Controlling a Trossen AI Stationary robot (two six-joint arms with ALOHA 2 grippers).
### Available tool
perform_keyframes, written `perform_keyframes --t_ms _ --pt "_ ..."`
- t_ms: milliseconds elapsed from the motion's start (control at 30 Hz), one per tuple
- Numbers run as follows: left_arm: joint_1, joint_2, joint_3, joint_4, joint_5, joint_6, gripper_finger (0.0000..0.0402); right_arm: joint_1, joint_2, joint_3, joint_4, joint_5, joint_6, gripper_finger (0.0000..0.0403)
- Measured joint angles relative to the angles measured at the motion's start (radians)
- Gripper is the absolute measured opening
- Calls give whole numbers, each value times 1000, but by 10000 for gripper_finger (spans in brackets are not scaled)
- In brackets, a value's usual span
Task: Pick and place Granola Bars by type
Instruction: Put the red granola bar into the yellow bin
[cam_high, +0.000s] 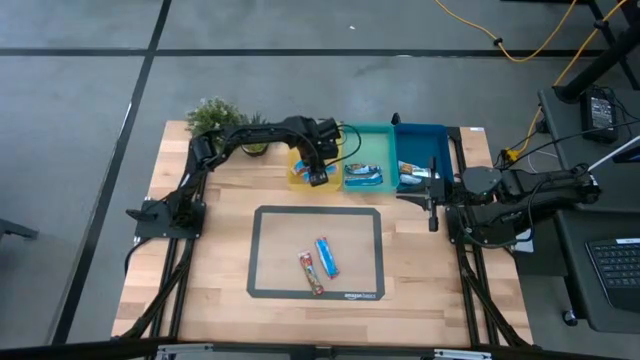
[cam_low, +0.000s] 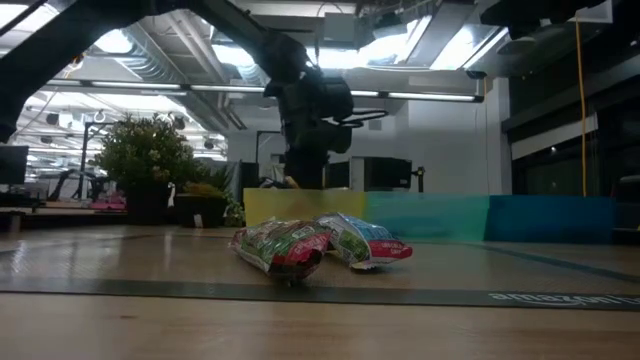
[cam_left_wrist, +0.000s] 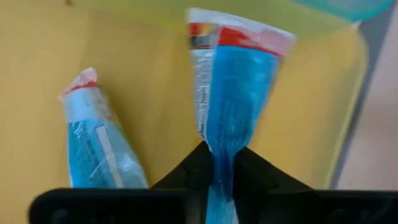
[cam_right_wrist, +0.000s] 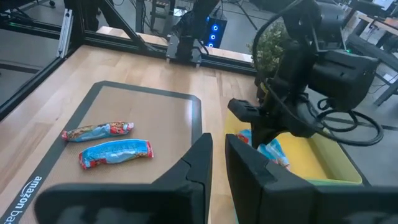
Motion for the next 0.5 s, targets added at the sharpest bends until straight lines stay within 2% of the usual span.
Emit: perform_keyframes --t_ms 267,400,500 --pt "-13 -59 0 -34 -106 36 130 0 0 0 -2 0 -4 49" --pt "-26 -138 0 -31 -106 25 162 0 0 0 -2 0 -4 49" --pt "-45 -198 0 -28 -105 5 172 0 0 0 -2 0 -4 49"
